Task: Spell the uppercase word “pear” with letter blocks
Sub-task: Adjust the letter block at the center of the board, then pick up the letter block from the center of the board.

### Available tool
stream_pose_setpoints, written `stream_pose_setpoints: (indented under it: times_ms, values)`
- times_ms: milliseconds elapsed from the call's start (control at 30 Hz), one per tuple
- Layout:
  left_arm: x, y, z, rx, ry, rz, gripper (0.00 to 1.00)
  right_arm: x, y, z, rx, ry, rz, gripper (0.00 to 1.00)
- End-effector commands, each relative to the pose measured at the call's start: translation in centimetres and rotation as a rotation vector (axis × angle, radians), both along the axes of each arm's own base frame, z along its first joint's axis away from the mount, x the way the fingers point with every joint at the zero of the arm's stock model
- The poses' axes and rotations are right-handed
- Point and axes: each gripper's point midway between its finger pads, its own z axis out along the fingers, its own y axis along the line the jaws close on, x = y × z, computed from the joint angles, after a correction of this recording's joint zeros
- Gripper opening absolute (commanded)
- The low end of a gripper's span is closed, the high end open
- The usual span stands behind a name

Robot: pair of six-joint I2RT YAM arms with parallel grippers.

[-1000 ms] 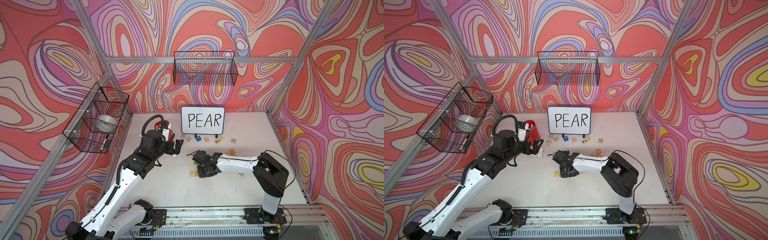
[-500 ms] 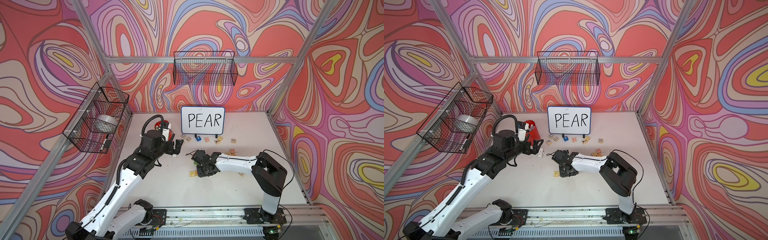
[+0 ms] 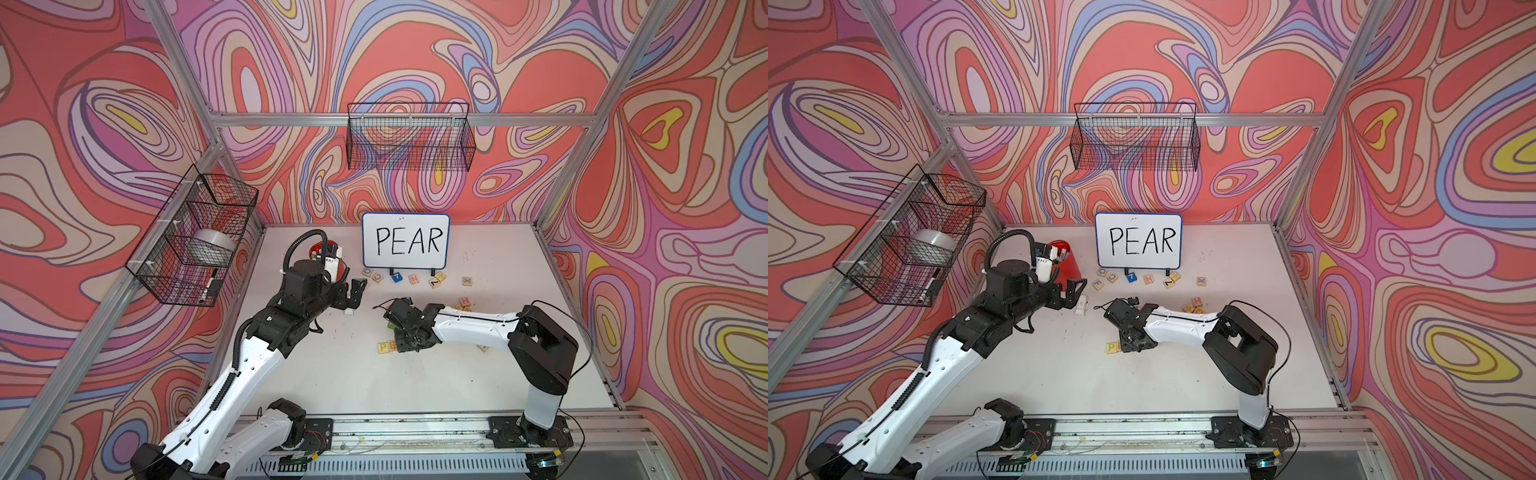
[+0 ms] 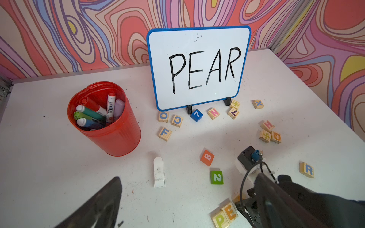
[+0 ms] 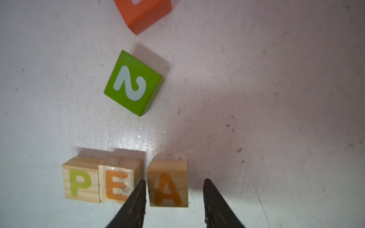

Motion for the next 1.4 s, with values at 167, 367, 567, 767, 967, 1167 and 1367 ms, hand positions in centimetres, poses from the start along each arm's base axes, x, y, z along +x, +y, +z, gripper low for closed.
stream_pose_setpoints:
  times_ms: [167, 367, 567, 767, 967, 1167, 1367]
  values:
    - [-0.1, 0.2, 1.0, 0.009, -0.024, 0.001, 1.00, 2.8, -3.1, 5.7, -0.057, -0.201, -0.148, 0.55]
    - [-0.1, 0.2, 0.9, 0.010, -0.023, -0.001, 1.00, 4.1, -10.2, 6.4, -0.125, -0.218, -0.387, 0.56]
    - [-0.1, -0.2, 0.7, 0.006, -0.011, -0.019, 1.00, 3.8, -17.3, 6.4, -0.077, -0.201, -0.608, 0.62]
    - [0.0, -0.6, 0.3, 0.003, 0.006, -0.031, 1.00, 2.1, -21.9, 4.8, -0.063, -0.130, -0.740, 0.70]
    - [0.1, -0.5, 0.3, 0.004, 0.006, -0.028, 1.00, 0.6, -23.8, 2.8, -0.055, -0.056, -0.796, 0.73]
    - [0.1, -0.5, 0.2, 0.009, 0.008, -0.028, 1.00, 0.0, -23.9, 0.6, 0.011, -0.013, -0.831, 0.70]
    - [0.1, -0.4, 0.2, 0.011, 0.007, -0.024, 1.00, -0.4, -24.0, -0.6, 0.006, 0.021, -0.844, 0.66]
